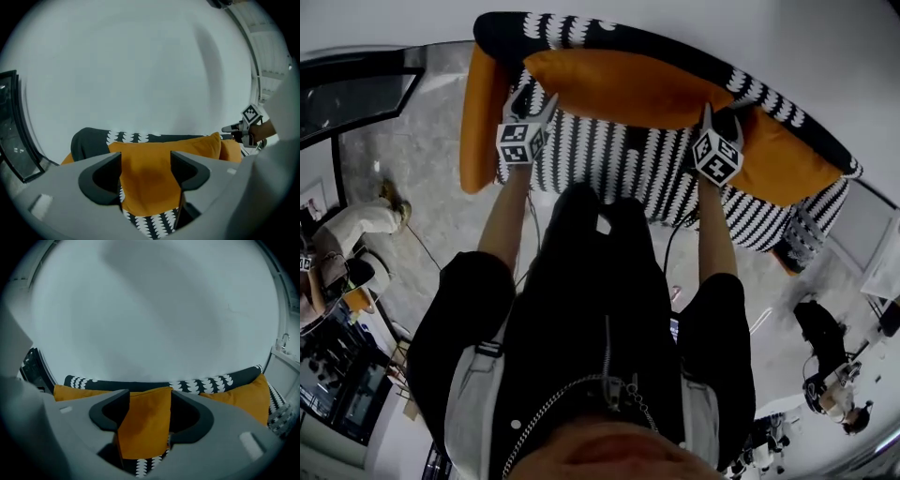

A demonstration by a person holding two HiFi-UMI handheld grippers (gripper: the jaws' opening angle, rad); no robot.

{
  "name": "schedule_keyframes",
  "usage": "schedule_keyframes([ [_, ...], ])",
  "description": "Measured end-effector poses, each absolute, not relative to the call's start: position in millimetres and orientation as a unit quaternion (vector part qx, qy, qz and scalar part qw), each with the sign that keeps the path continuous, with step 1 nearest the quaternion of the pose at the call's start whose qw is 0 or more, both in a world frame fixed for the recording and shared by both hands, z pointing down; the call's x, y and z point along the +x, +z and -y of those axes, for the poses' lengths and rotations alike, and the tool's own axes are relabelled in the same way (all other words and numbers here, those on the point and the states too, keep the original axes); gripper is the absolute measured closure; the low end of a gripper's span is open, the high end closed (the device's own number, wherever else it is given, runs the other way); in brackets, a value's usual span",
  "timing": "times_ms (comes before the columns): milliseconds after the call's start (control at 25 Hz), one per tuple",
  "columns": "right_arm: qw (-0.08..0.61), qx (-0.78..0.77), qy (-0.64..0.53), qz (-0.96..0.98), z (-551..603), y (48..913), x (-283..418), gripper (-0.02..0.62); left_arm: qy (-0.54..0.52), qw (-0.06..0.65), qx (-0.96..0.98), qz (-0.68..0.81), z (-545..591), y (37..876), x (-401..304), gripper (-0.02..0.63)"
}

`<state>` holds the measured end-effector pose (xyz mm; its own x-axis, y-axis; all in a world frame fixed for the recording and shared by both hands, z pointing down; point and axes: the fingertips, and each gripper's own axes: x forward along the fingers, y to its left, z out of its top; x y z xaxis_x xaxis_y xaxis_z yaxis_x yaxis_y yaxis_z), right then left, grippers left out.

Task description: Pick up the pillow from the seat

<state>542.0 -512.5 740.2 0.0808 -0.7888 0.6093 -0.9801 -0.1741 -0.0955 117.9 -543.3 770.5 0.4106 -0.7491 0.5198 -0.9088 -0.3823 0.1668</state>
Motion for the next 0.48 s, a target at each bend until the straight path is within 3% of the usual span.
schedule_keyframes([
  [80, 0.177, 0.718, 0.284, 0.611, 522, 751, 561, 0.294, 0.166, 0.246, 0.805, 0.515, 558, 781, 124, 0.266],
  [240, 0.185, 0.722, 0.301, 0.594, 522, 772, 557, 0.261, 0.131, 0.291, 0.776, 0.544, 575, 791, 90, 0.261],
  [480, 0.164, 0.728, 0.314, 0.587, 528, 779, 562, 0.265, 0.131, 0.306, 0.774, 0.538, 598, 800, 83, 0.261],
])
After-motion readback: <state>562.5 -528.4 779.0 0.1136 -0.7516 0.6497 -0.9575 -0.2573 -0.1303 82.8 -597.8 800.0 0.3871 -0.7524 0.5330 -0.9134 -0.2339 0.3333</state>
